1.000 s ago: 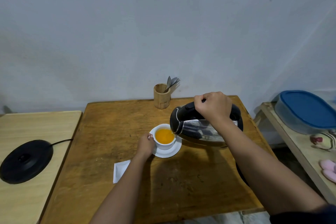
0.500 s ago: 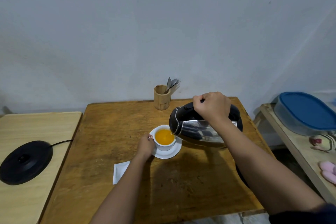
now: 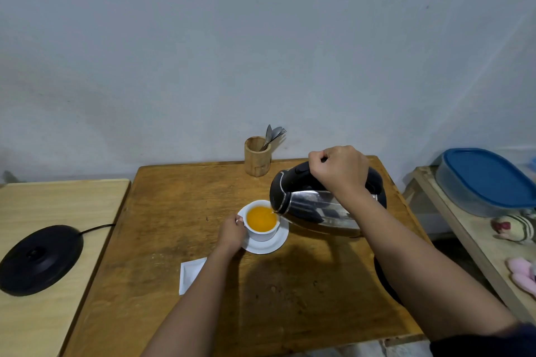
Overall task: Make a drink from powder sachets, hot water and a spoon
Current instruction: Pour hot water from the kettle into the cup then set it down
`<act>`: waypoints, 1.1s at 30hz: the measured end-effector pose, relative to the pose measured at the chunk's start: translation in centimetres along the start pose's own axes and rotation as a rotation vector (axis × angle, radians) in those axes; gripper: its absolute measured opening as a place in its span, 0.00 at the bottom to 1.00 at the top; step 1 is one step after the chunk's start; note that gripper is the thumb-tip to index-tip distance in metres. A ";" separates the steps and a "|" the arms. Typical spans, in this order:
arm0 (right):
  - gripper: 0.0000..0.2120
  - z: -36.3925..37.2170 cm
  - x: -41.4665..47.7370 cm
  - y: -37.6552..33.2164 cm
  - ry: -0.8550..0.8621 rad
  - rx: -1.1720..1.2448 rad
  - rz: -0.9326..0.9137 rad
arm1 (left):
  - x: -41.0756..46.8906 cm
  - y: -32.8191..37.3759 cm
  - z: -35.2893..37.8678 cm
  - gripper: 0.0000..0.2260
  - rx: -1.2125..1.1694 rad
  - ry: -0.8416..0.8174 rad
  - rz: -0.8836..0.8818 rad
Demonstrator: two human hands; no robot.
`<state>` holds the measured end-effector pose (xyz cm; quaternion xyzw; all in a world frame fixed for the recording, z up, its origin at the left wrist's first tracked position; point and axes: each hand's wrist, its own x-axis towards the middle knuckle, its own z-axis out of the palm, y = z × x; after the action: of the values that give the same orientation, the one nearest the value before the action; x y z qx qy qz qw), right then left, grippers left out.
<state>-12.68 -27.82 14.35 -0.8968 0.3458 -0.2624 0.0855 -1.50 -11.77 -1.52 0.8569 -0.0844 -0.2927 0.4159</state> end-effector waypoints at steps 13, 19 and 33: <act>0.21 -0.9 -1.3 3.5 0.141 0.319 0.532 | 0.3 -0.5 0.1 0.10 -0.001 0.013 0.059; 0.20 -2.4 -2.8 7.6 0.281 0.418 0.829 | 0.3 -1.2 0.6 0.11 -0.037 0.054 0.094; 0.14 -7.2 -8.8 15.8 0.602 0.673 1.302 | 0.0 -1.3 2.0 0.14 -0.191 0.176 0.014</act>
<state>-31.06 -33.57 11.55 -0.3306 0.7114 -0.4812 0.3912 -2.80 -12.32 -3.47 0.8350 -0.0254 -0.2201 0.5036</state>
